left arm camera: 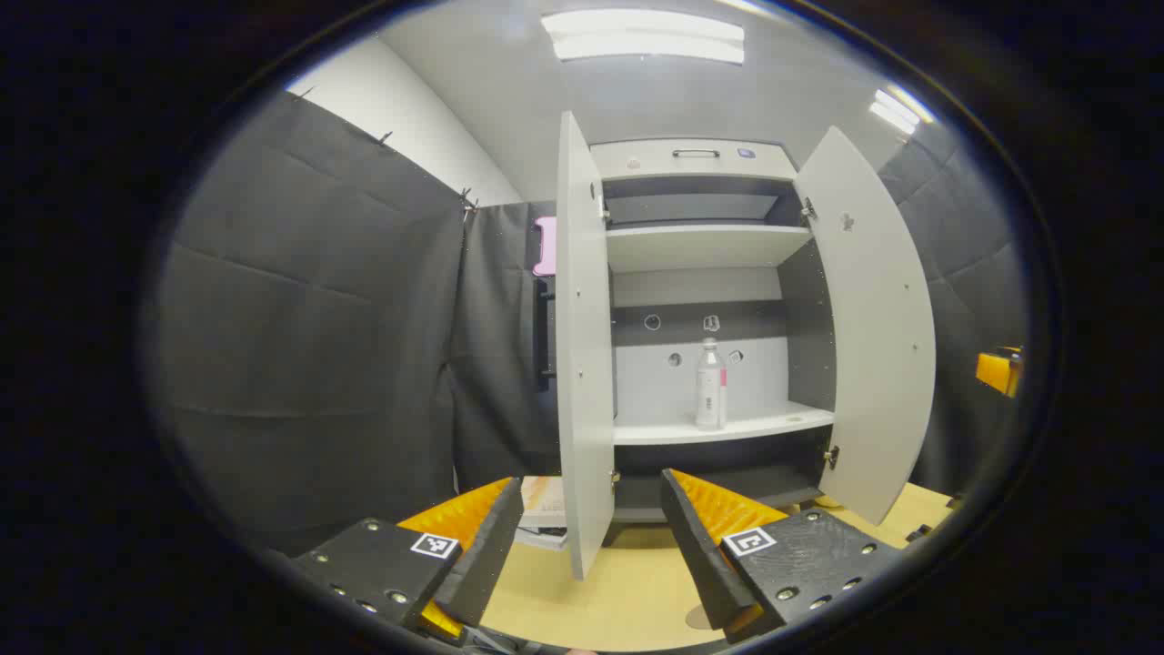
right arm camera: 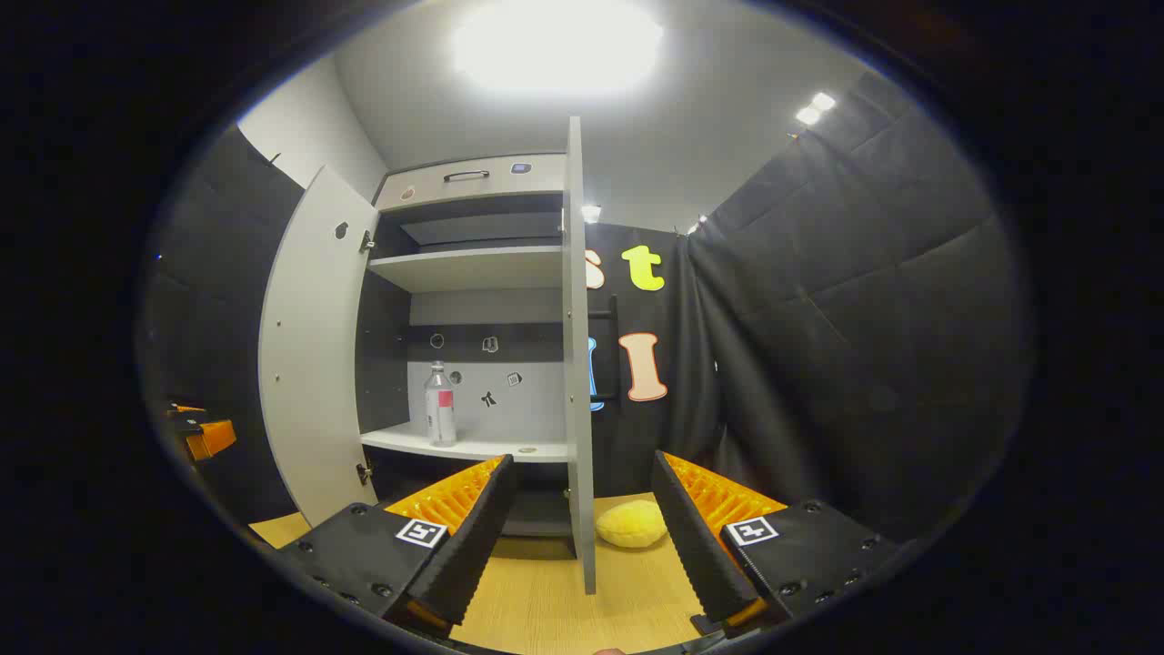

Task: Grasp the bottle in the cabinet with the left hand and place it on the coaster, then close the right door with the right hand and the left door with the left hand.

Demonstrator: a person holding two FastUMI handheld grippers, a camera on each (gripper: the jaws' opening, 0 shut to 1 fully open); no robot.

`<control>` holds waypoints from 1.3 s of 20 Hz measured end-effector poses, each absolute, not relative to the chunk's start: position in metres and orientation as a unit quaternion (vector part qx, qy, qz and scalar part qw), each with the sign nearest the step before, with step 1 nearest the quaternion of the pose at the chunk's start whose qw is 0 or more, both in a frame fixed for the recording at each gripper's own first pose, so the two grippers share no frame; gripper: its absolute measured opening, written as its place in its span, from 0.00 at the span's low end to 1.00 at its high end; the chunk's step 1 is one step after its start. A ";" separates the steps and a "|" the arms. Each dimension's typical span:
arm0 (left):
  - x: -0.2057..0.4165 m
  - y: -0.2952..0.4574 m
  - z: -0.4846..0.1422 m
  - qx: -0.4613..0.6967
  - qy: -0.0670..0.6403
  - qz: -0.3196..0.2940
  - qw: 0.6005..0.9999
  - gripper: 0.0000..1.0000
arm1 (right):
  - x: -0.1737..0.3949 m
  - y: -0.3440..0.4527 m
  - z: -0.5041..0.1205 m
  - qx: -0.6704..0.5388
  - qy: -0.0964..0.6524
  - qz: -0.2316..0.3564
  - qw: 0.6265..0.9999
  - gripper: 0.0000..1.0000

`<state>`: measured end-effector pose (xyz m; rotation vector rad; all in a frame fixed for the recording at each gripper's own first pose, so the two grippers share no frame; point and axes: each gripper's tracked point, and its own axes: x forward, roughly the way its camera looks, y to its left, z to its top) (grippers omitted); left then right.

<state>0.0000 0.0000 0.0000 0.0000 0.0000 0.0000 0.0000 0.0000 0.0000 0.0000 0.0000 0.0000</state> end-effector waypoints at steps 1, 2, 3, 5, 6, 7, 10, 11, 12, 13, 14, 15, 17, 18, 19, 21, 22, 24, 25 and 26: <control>0.000 0.000 0.001 0.001 -0.001 0.000 1.000 0.96 | 0.000 0.000 -0.001 -0.003 0.000 0.001 1.000 0.95; 0.000 -0.001 0.000 0.004 -0.001 0.000 1.000 0.96 | 0.000 -0.001 -0.001 -0.005 0.000 0.001 1.000 0.95; 0.002 -0.001 0.001 0.006 -0.002 0.000 1.000 0.89 | 0.001 -0.001 -0.001 -0.007 0.000 0.002 1.000 0.95; 0.002 -0.004 0.002 0.009 -0.003 -0.002 1.000 0.85 | 0.002 -0.001 -0.002 -0.009 -0.001 0.004 1.000 0.96; 0.003 -0.006 0.003 0.009 -0.003 -0.004 1.000 0.82 | 0.003 -0.001 -0.002 -0.010 -0.002 0.005 1.000 0.96; 0.004 -0.008 0.004 0.007 -0.004 -0.005 1.000 0.82 | 0.004 -0.001 -0.002 -0.013 -0.005 0.006 1.000 0.96; 0.006 -0.014 0.006 0.008 -0.002 -0.008 1.000 0.82 | 0.005 -0.005 -0.008 -0.021 -0.003 0.006 1.000 0.95; 0.007 -0.017 0.006 0.010 0.000 -0.009 1.000 0.82 | 0.006 -0.007 -0.012 -0.023 -0.001 0.008 1.000 0.92; 0.008 -0.020 0.005 0.011 0.001 -0.010 1.000 0.82 | 0.007 -0.008 -0.014 -0.024 -0.001 0.009 1.000 0.92; 0.009 -0.023 0.005 0.012 0.001 -0.011 1.000 0.85 | 0.007 -0.010 -0.016 -0.027 -0.002 0.008 1.000 0.92; 0.009 -0.028 0.006 0.011 0.000 -0.013 1.000 0.88 | 0.008 -0.013 -0.017 -0.030 -0.003 0.008 1.000 0.96; 0.011 -0.033 0.007 0.010 -0.001 -0.016 1.000 0.91 | 0.009 -0.015 -0.019 -0.033 -0.002 0.010 0.999 0.96; 0.014 -0.044 0.010 0.007 -0.002 -0.022 1.000 0.96 | 0.011 -0.021 -0.025 -0.038 0.000 0.014 0.999 0.96; 0.016 -0.050 0.011 0.006 -0.003 -0.026 1.000 0.96 | 0.011 -0.024 -0.027 -0.040 0.000 0.016 0.999 0.96; 0.020 -0.057 0.014 0.005 -0.003 -0.029 1.000 0.96 | 0.012 -0.027 -0.028 -0.042 -0.001 0.019 0.999 0.96; 0.025 -0.071 0.019 -0.002 -0.009 -0.036 0.999 0.82 | 0.013 -0.031 -0.034 -0.046 -0.004 0.029 0.999 0.96; 0.030 -0.078 0.022 -0.009 -0.012 -0.041 0.999 0.89 | 0.014 -0.033 -0.038 -0.050 -0.002 0.035 0.998 0.96; 0.038 -0.092 0.032 -0.020 -0.022 -0.049 0.998 0.89 | 0.014 -0.039 -0.047 -0.055 0.004 0.043 0.998 0.96; 0.044 -0.098 0.039 -0.020 -0.027 -0.051 0.998 0.96 | 0.014 -0.042 -0.050 -0.054 0.007 0.047 0.997 0.96; 0.051 -0.104 0.044 -0.017 -0.032 -0.054 0.998 0.96 | 0.013 -0.044 -0.052 -0.050 0.012 0.049 0.997 0.96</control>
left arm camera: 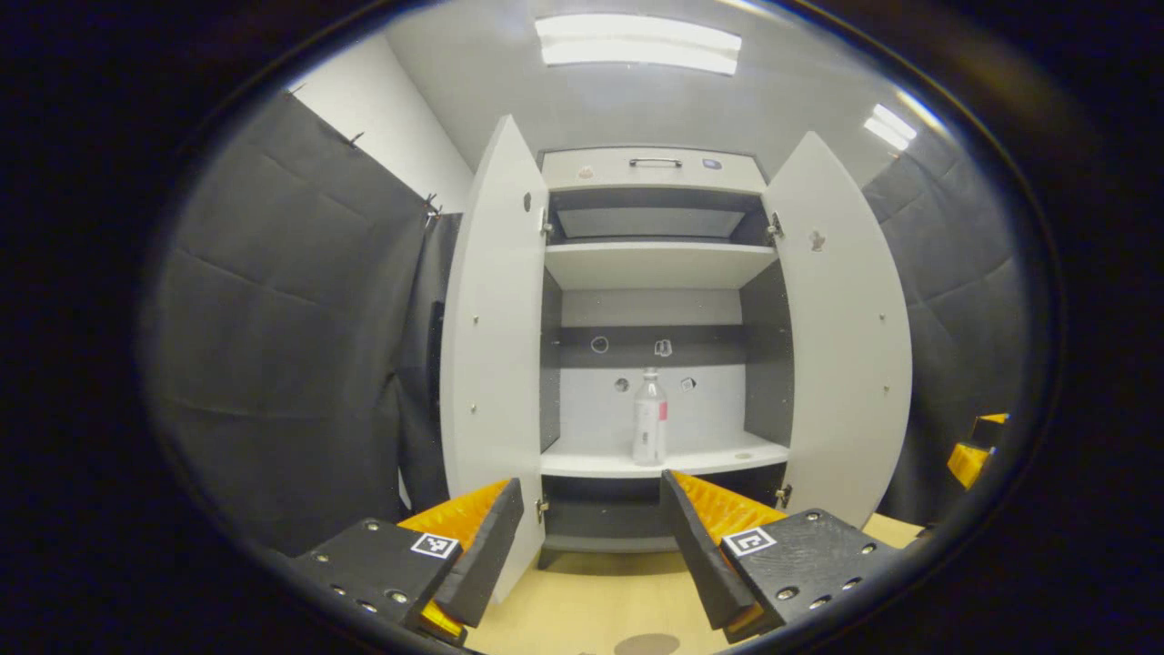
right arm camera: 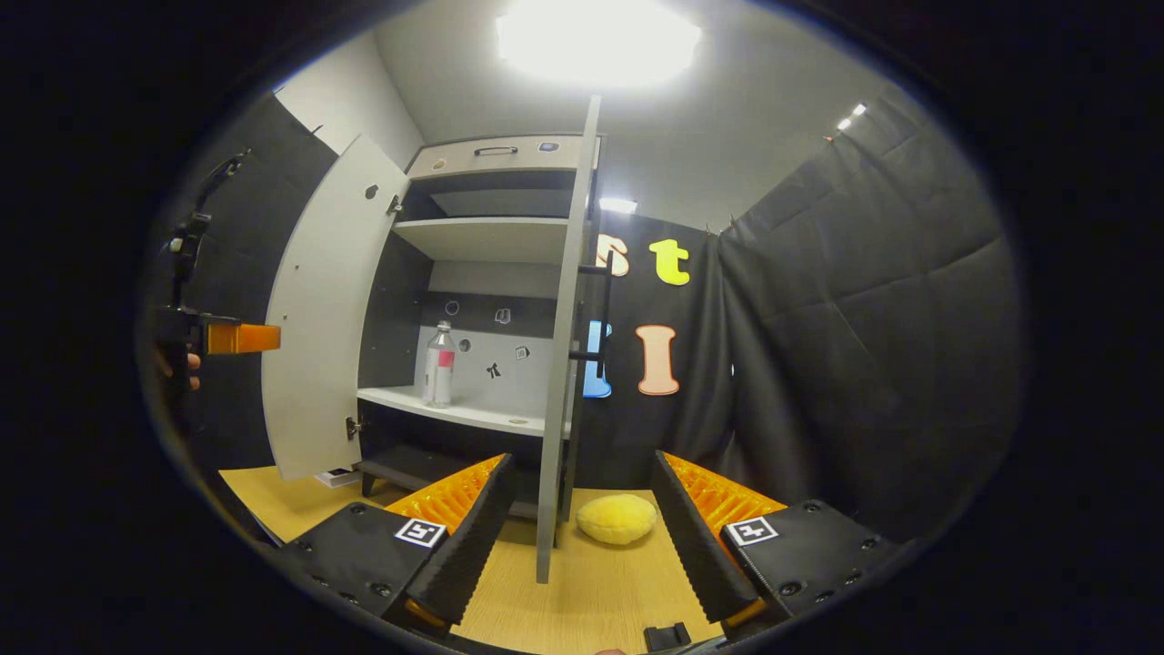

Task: Grasp the bottle in the cabinet with the left hand and place it on the coaster, then close the right door with the right hand and the left door with the left hand.

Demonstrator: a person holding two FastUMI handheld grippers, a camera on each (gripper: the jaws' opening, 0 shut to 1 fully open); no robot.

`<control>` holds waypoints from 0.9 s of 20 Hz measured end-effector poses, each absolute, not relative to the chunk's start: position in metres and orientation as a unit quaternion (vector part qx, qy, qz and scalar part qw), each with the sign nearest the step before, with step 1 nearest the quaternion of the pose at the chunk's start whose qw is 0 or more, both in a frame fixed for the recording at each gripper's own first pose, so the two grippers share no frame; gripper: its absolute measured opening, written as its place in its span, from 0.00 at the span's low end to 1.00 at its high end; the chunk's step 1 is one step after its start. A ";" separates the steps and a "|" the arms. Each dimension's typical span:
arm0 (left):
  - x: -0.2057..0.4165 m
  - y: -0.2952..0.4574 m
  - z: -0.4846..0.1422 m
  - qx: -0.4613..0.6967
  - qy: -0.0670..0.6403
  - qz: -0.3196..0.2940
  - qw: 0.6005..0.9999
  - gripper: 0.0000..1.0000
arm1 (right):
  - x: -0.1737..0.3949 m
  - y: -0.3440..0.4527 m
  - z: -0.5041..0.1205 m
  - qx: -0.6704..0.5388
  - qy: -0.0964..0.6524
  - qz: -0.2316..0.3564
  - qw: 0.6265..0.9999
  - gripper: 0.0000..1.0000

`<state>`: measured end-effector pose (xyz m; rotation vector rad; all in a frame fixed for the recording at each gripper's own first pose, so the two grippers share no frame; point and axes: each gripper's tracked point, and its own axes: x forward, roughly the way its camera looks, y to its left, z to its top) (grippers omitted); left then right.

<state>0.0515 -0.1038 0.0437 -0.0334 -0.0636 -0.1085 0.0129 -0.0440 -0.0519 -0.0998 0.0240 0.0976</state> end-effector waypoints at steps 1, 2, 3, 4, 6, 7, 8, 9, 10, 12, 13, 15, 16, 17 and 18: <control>0.057 -0.109 0.048 -0.012 -0.035 -0.057 0.998 0.97 | 0.013 -0.045 -0.054 -0.045 0.015 0.051 0.998 0.96; 0.065 -0.114 0.052 -0.004 -0.037 -0.059 0.998 0.96 | 0.013 -0.047 -0.054 -0.042 0.016 0.053 0.998 0.96; 0.075 -0.119 0.056 0.003 -0.039 -0.061 0.997 0.96 | 0.013 -0.049 -0.055 -0.041 0.016 0.052 0.998 0.96; 0.084 -0.123 0.057 0.010 -0.040 -0.063 0.997 0.96 | 0.014 -0.051 -0.057 -0.040 0.019 0.050 0.998 0.96; 0.103 -0.134 0.059 0.012 -0.040 -0.071 0.997 0.96 | 0.015 -0.057 -0.060 -0.039 0.024 0.043 0.998 0.92; 0.112 -0.139 0.059 0.008 -0.040 -0.075 0.996 0.96 | 0.016 -0.061 -0.060 -0.038 0.024 0.037 0.998 0.96; 0.123 -0.144 0.058 0.003 -0.041 -0.081 0.996 0.96 | 0.017 -0.065 -0.058 -0.037 0.023 0.029 0.999 0.96; 0.132 -0.149 0.058 -0.001 -0.041 -0.087 0.995 0.96 | 0.018 -0.069 -0.058 -0.037 0.023 0.018 0.999 0.96; 0.143 -0.154 0.058 -0.004 -0.043 -0.092 0.995 0.89 | 0.020 -0.073 -0.057 -0.037 0.022 0.008 0.999 0.96; 0.166 -0.164 0.059 -0.004 -0.046 -0.104 0.994 0.89 | 0.023 -0.079 -0.053 -0.036 0.021 -0.009 0.999 0.96; 0.177 -0.168 0.061 -0.003 -0.048 -0.108 0.993 0.89 | 0.025 -0.080 -0.054 -0.035 0.021 -0.016 0.999 0.96; 0.200 -0.176 0.063 -0.006 -0.049 -0.119 0.992 0.89 | 0.031 -0.085 -0.053 -0.036 0.022 -0.035 0.998 0.96; 0.210 -0.181 0.060 -0.011 -0.048 -0.125 0.991 0.89 | 0.032 -0.086 -0.053 -0.036 0.022 -0.043 0.998 0.96; 0.220 -0.184 0.060 -0.016 -0.047 -0.131 0.990 0.89 | 0.034 -0.085 -0.053 -0.036 0.022 -0.050 0.998 0.96; 0.231 -0.188 0.060 -0.019 -0.047 -0.136 0.989 0.89 | 0.037 -0.084 -0.054 -0.036 0.022 -0.055 0.998 0.96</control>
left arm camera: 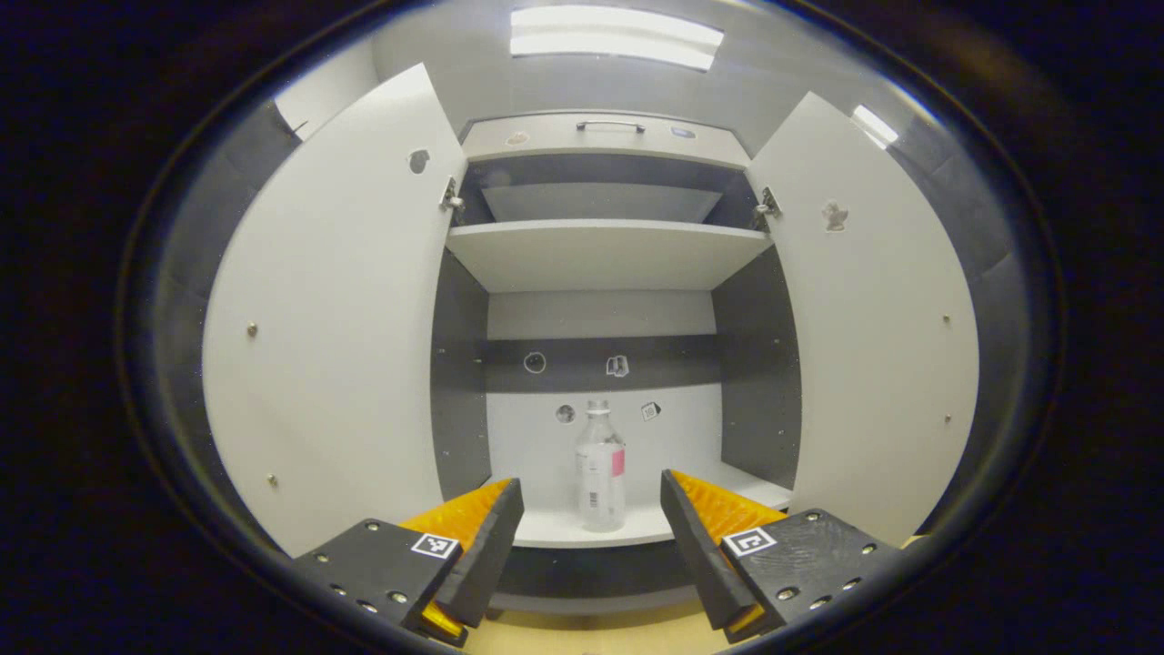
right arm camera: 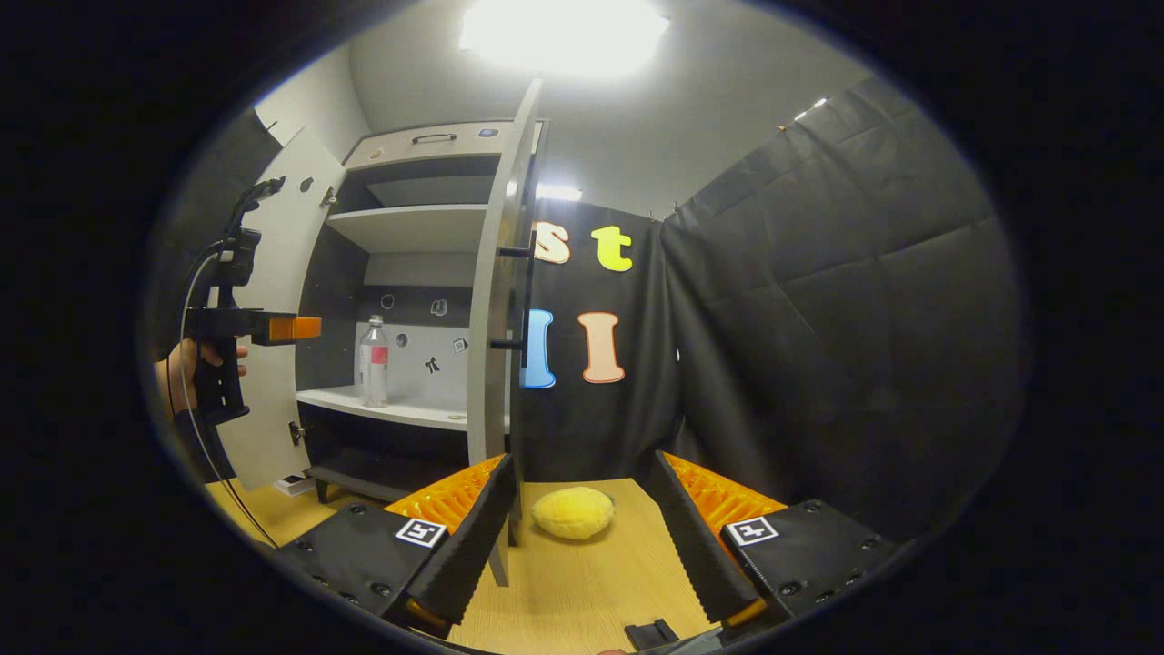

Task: Grasp the bottle in the cabinet with the left hand and place it on the coaster, then close the right door with the right hand and the left door with the left hand.

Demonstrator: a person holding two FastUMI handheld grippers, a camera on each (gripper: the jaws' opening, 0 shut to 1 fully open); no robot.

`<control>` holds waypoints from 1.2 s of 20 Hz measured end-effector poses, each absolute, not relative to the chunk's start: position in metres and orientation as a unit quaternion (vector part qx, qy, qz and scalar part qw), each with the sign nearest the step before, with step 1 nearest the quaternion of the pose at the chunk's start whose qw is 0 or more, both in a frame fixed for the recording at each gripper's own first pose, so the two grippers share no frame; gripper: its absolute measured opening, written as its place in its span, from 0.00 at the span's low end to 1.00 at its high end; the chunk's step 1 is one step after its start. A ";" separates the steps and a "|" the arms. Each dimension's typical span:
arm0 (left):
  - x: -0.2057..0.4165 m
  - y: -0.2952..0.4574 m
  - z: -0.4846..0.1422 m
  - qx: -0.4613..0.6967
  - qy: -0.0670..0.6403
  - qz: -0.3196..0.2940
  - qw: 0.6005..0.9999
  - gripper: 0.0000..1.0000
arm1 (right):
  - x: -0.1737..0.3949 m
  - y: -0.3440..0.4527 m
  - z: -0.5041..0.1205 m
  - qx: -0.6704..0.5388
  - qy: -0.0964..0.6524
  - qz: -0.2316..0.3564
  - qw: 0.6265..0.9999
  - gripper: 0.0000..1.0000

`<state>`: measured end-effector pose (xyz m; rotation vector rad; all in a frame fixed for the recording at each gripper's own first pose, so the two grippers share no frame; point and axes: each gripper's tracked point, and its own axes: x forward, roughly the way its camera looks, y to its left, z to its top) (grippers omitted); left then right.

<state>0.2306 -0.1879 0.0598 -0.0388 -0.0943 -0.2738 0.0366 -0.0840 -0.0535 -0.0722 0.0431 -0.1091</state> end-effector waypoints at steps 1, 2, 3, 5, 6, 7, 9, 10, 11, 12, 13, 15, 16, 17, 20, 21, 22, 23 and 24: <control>0.241 -0.191 0.060 -0.021 -0.047 -0.141 0.989 0.89 | 0.039 -0.084 -0.054 -0.038 0.022 -0.060 0.997 0.96; 0.250 -0.194 0.059 -0.022 -0.047 -0.145 0.988 0.89 | 0.042 -0.083 -0.055 -0.040 0.022 -0.065 0.997 0.96; 0.259 -0.198 0.059 -0.022 -0.046 -0.150 0.987 0.89 | 0.044 -0.083 -0.055 -0.042 0.023 -0.071 0.996 0.96; 0.278 -0.205 0.056 -0.023 -0.045 -0.158 0.986 0.89 | 0.043 -0.083 -0.056 -0.044 0.023 -0.082 0.995 0.96; 0.288 -0.209 0.052 -0.024 -0.042 -0.161 0.986 0.89 | 0.043 -0.083 -0.056 -0.044 0.023 -0.088 0.995 0.96; 0.297 -0.212 0.048 -0.024 -0.040 -0.165 0.985 0.89 | 0.045 -0.084 -0.057 -0.045 0.024 -0.094 0.994 0.96; 0.314 -0.221 0.039 -0.024 -0.032 -0.172 0.984 0.89 | 0.046 -0.084 -0.059 -0.045 0.027 -0.105 0.993 0.96; 0.322 -0.224 0.034 -0.021 -0.027 -0.175 0.984 0.89 | 0.046 -0.084 -0.059 -0.044 0.029 -0.111 0.992 0.96; 0.332 -0.226 0.028 -0.017 -0.021 -0.175 0.984 0.89 | 0.047 -0.085 -0.061 -0.044 0.031 -0.116 0.992 0.96; 0.340 -0.228 0.022 -0.013 -0.016 -0.176 0.984 0.89 | 0.047 -0.086 -0.061 -0.044 0.033 -0.122 0.991 0.96; 0.348 -0.231 0.016 -0.011 -0.012 -0.175 0.984 0.89 | 0.047 -0.086 -0.062 -0.045 0.035 -0.127 0.990 0.96; 0.366 -0.231 0.004 -0.008 -0.003 -0.172 0.985 0.89 | 0.047 -0.086 -0.062 -0.045 0.040 -0.135 0.989 0.96; 0.374 -0.231 -0.002 -0.006 0.003 -0.169 0.986 0.89 | 0.048 -0.086 -0.063 -0.046 0.042 -0.139 0.988 0.96; 0.381 -0.230 -0.007 -0.004 0.008 -0.167 0.986 0.89 | 0.049 -0.087 -0.064 -0.048 0.043 -0.143 0.988 0.96; 0.398 -0.230 -0.019 -0.001 0.017 -0.162 0.987 0.89 | 0.052 -0.088 -0.070 -0.053 0.054 -0.157 0.985 0.96; 0.402 -0.232 -0.021 -0.002 0.018 -0.168 0.986 0.89 | 0.051 -0.088 -0.070 -0.052 0.056 -0.163 0.984 0.96; 0.405 -0.235 -0.023 -0.001 0.017 -0.173 0.985 0.89 | 0.050 -0.088 -0.070 -0.050 0.057 -0.167 0.983 0.96; 0.408 -0.237 -0.024 0.002 0.017 -0.177 0.984 0.89 | 0.049 -0.089 -0.071 -0.048 0.057 -0.171 0.983 0.96; 0.412 -0.240 -0.026 0.007 0.016 -0.179 0.984 0.89 | 0.049 -0.089 -0.071 -0.046 0.058 -0.173 0.982 0.96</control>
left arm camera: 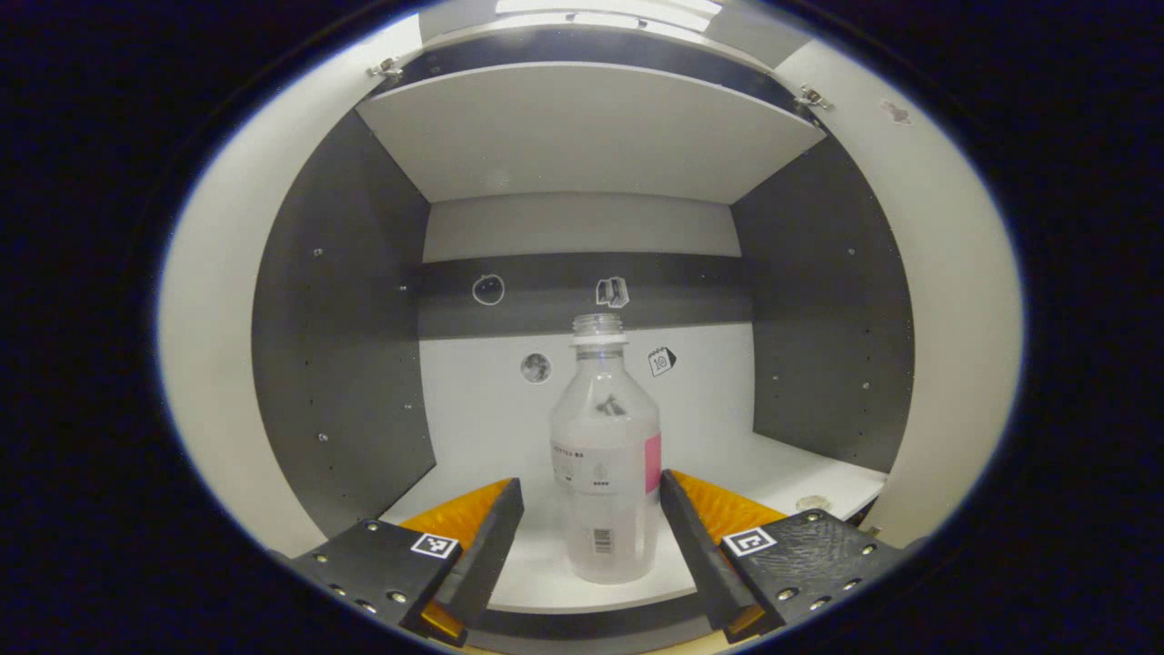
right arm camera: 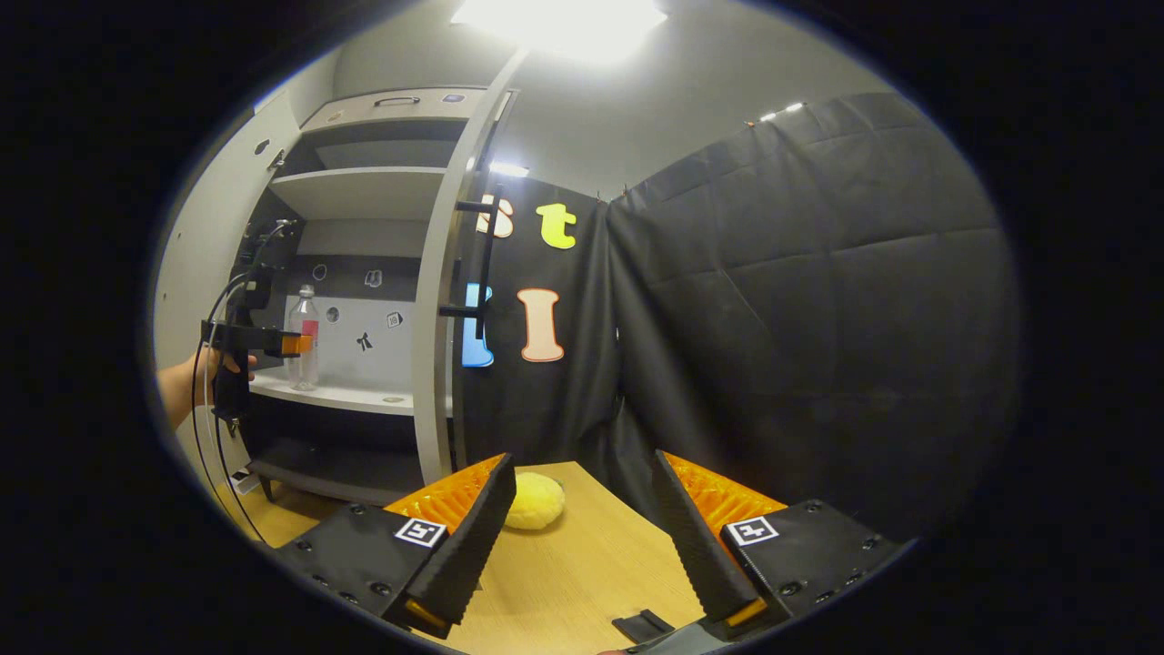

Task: Grasp the bottle in the cabinet with the left hand and place it on the coaster, then close the right door with the right hand and the left door with the left hand.

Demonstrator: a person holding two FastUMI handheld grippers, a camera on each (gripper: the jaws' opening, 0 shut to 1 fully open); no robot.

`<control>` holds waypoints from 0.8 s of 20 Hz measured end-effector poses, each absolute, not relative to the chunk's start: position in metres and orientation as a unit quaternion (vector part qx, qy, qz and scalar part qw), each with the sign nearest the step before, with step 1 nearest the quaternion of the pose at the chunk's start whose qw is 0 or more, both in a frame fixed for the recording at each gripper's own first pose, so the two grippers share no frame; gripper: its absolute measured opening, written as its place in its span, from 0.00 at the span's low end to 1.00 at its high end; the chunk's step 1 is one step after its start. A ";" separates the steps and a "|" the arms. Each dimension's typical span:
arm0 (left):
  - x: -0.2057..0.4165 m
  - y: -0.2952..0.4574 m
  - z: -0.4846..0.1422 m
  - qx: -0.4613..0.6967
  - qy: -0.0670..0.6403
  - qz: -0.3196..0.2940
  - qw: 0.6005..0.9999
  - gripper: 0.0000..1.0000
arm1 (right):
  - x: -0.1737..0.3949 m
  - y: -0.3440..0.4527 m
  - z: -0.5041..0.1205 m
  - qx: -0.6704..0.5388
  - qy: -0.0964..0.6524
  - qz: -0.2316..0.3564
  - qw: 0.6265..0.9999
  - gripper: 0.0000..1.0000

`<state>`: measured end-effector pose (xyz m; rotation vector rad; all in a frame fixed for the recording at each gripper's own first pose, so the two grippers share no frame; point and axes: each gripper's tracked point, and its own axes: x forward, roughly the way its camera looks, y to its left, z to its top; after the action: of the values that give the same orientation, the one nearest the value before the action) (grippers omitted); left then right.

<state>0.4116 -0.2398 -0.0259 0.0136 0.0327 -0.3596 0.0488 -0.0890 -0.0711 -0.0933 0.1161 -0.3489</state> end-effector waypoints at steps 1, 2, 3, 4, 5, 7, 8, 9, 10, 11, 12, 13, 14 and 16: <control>0.415 -0.242 -0.027 0.011 0.016 -0.180 0.983 0.89 | 0.049 -0.089 -0.072 -0.047 0.060 -0.175 0.982 0.96; 0.417 -0.243 -0.030 0.013 0.016 -0.182 0.983 0.89 | 0.049 -0.089 -0.073 -0.049 0.063 -0.176 0.981 0.96; 0.419 -0.245 -0.029 0.013 0.017 -0.184 0.983 0.89 | 0.049 -0.089 -0.074 -0.050 0.065 -0.176 0.981 0.96; 0.421 -0.247 -0.030 0.014 0.018 -0.187 0.982 0.89 | 0.050 -0.089 -0.073 -0.051 0.066 -0.176 0.981 0.96; 0.425 -0.249 -0.031 0.015 0.020 -0.190 0.981 0.96 | 0.050 -0.089 -0.074 -0.051 0.067 -0.175 0.981 0.96; 0.432 -0.252 -0.031 0.011 0.019 -0.193 0.981 0.84 | 0.050 -0.088 -0.074 -0.050 0.067 -0.172 0.981 0.92; 0.430 -0.251 -0.032 0.007 0.021 -0.194 0.981 0.71 | 0.050 -0.088 -0.073 -0.052 0.067 -0.171 0.982 0.96; 0.428 -0.251 -0.030 0.002 0.023 -0.197 0.980 0.70 | 0.049 -0.088 -0.073 -0.053 0.067 -0.169 0.982 0.96; 0.423 -0.253 -0.030 -0.004 0.027 -0.206 0.978 0.69 | 0.049 -0.087 -0.072 -0.054 0.065 -0.168 0.982 0.96; 0.417 -0.253 -0.027 -0.010 0.026 -0.211 0.977 0.69 | 0.048 -0.086 -0.071 -0.056 0.065 -0.165 0.983 0.96; 0.412 -0.250 -0.023 -0.013 0.020 -0.210 0.977 0.70 | 0.048 -0.085 -0.070 -0.057 0.064 -0.162 0.983 0.96; 0.405 -0.247 -0.016 -0.013 0.011 -0.208 0.978 0.70 | 0.047 -0.084 -0.070 -0.058 0.063 -0.158 0.984 0.96; 0.397 -0.243 -0.009 -0.012 0.001 -0.206 0.978 0.70 | 0.048 -0.083 -0.069 -0.058 0.063 -0.154 0.984 0.96; 0.379 -0.237 0.002 -0.014 -0.012 -0.206 0.978 0.69 | 0.042 -0.084 -0.069 -0.055 0.062 -0.144 0.986 0.96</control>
<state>0.3787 -0.2373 0.0017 -0.0275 -0.0241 -0.4155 0.0416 -0.0837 -0.0691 -0.1102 0.1255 -0.2890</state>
